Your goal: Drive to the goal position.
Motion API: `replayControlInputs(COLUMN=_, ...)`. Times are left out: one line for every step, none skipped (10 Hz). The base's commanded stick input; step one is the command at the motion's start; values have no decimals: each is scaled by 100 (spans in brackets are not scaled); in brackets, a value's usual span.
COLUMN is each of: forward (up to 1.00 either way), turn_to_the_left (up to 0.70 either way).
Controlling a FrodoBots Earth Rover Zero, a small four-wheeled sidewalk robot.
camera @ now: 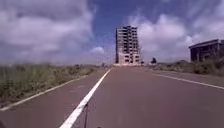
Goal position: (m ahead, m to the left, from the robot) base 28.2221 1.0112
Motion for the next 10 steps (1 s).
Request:
replayControlInputs(forward=85, turn_to_the_left=-34)
replayControlInputs(forward=85, turn_to_the_left=-34)
replayControlInputs(forward=85, turn_to_the_left=-18)
replayControlInputs(forward=85, turn_to_the_left=0)
replayControlInputs(forward=85, turn_to_the_left=0)
replayControlInputs(forward=85, turn_to_the_left=0)
replayControlInputs(forward=85, turn_to_the_left=0)
replayControlInputs(forward=85, turn_to_the_left=0)
replayControlInputs(forward=85, turn_to_the_left=0)
replayControlInputs(forward=85, turn_to_the_left=0)
